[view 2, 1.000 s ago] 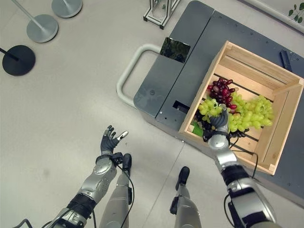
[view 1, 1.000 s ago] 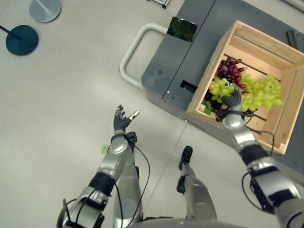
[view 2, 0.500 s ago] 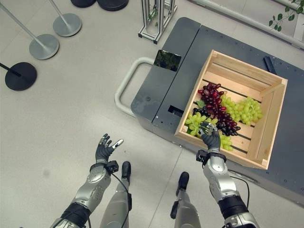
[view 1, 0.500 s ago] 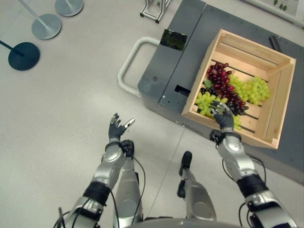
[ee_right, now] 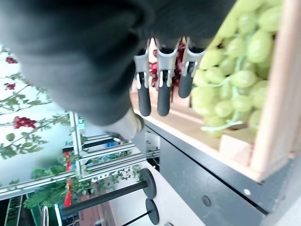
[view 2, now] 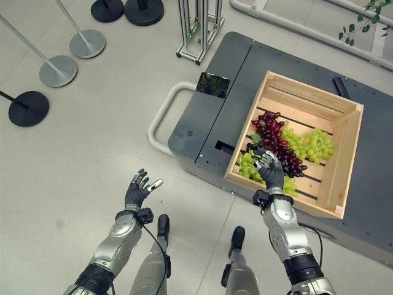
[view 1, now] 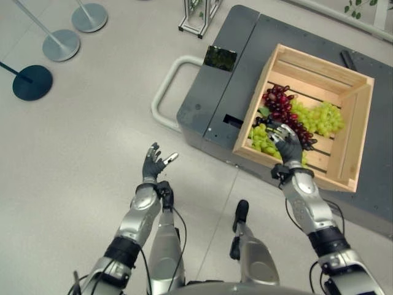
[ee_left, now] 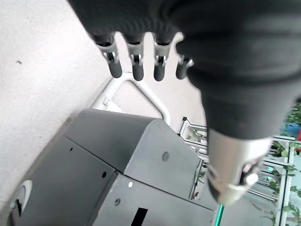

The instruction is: Pick up the fruits from the basket on one side to the basket on the other side

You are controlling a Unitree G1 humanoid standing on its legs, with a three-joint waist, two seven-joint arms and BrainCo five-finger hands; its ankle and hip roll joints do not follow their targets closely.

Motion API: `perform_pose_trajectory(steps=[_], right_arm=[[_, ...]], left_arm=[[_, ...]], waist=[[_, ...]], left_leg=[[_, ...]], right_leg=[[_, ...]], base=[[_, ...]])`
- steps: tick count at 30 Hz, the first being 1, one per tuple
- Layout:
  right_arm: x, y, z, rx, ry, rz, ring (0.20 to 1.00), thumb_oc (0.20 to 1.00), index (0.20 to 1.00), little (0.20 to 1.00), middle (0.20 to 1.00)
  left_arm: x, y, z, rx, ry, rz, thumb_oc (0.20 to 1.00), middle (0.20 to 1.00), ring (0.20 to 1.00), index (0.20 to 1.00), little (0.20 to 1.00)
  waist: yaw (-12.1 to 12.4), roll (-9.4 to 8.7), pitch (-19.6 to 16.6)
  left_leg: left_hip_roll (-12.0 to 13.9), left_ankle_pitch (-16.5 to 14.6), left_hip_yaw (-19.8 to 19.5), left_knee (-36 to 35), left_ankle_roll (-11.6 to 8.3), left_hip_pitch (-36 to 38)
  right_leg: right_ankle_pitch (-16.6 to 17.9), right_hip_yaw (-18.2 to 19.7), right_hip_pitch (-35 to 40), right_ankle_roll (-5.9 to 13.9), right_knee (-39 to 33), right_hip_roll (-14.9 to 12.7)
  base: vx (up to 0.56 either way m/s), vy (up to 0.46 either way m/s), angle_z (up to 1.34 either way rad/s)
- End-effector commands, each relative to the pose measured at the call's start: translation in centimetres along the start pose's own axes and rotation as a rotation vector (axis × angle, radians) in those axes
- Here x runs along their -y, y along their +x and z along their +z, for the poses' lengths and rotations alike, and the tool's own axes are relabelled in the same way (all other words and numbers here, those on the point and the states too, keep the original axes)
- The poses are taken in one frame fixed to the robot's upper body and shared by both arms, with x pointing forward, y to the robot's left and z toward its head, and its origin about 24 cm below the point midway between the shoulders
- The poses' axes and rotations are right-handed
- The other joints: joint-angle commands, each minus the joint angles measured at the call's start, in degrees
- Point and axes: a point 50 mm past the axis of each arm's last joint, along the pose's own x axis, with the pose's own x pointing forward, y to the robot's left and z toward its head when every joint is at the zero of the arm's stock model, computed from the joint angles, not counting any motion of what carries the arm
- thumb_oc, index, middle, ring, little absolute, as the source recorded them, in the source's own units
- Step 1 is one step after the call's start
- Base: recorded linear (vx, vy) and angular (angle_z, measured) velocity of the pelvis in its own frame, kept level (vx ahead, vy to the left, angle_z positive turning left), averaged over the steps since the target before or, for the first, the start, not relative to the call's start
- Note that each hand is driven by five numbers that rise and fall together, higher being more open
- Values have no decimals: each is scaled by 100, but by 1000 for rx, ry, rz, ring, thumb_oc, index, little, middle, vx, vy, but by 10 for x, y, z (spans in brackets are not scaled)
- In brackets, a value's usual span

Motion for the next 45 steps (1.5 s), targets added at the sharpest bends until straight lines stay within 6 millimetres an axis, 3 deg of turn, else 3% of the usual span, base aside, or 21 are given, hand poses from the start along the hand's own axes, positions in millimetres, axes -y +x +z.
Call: perform_pose_trajectory(steps=[1, 2, 3, 4, 5, 8, 15, 25, 31, 36, 45], right_arm=[[19, 8, 30, 113, -226, -49, 529, 529, 529, 529, 529], [25, 10, 31, 110, -326, -76, 1000, 1000, 1000, 1000, 1000], [25, 10, 31, 110, -327, -76, 1000, 1000, 1000, 1000, 1000], [52, 19, 37, 62, -589, -149, 1000, 1000, 1000, 1000, 1000], [52, 20, 37, 62, -590, -148, 1000, 1000, 1000, 1000, 1000], [71, 32, 46, 10, -818, -168, 1000, 1000, 1000, 1000, 1000], [77, 61, 61, -77, -1094, -101, 1000, 1000, 1000, 1000, 1000], [86, 74, 60, -160, -1078, -149, 1000, 1000, 1000, 1000, 1000], [89, 80, 52, -207, -944, -266, 1000, 1000, 1000, 1000, 1000], [80, 84, 39, -252, -905, -285, 1000, 1000, 1000, 1000, 1000], [91, 86, 44, -291, -864, -370, 1000, 1000, 1000, 1000, 1000]], left_arm=[[-6, -3, 10, 63, 26, -1, 1000, 1000, 1000, 1000, 1000], [-6, -2, 11, 69, 26, 3, 1000, 1000, 1000, 1000, 1000], [-6, -2, 11, 69, 26, 3, 1000, 1000, 1000, 1000, 1000], [-6, -3, 14, 85, 20, 12, 1000, 1000, 1000, 1000, 1000], [-6, -3, 14, 85, 19, 13, 1000, 1000, 1000, 1000, 1000], [-3, -7, 15, 89, 5, -3, 1000, 1000, 1000, 1000, 1000], [7, -8, 17, 85, -18, -60, 1000, 1000, 1000, 1000, 1000], [13, -4, 22, 103, -14, -92, 1000, 1000, 1000, 1000, 1000], [24, -1, 30, 125, -33, -111, 1000, 1000, 1000, 1000, 1000], [32, 1, 33, 131, -41, -122, 1000, 1000, 1000, 1000, 1000], [35, 2, 35, 141, -39, -119, 1000, 1000, 1000, 1000, 1000]], waist=[[-127, -156, -565], [-122, -154, -569], [-122, -154, -569], [-91, -182, -566], [-95, -178, -563], [-26, -225, -531], [153, -326, -349], [329, -379, -223], [457, -315, -99], [544, -237, 21], [603, -176, 43]], left_leg=[[-211, -566, 33, 434, 43, -311], [-208, -566, 33, 448, 44, -321], [-208, -567, 33, 448, 44, -322], [-199, -556, 12, 455, 40, -348], [-199, -557, 11, 456, 40, -348], [-199, -545, -23, 461, 34, -380], [-165, -488, -93, 479, 16, -502], [-146, -465, -175, 510, 4, -616], [-170, -455, -219, 544, 9, -722], [-167, -422, -269, 548, 3, -820], [-197, -417, -330, 585, 3, -984]], right_leg=[[-1169, 187, -140, 397, 889, -600], [-1176, 187, -149, 397, 902, -601], [-1176, 187, -150, 397, 903, -601], [-1169, 168, -170, 402, 912, -597], [-1170, 168, -171, 402, 914, -596], [-1155, 142, -185, 404, 916, -600], [-1135, 108, -262, 386, 927, -562], [-1124, 58, -264, 382, 926, -527], [-1127, 43, -331, 366, 952, -516], [-1134, 3, -372, 353, 947, -490], [-1150, -48, -478, 352, 947, -477]], base=[[0, 0, 0], [0, 0, 0], [0, 0, 0], [0, 0, 0], [0, 0, 0], [-10, -8, 2], [-21, -5, 3], [0, -6, 6], [-3, -2, 7], [1, 0, 1], [2, 5, 5]])
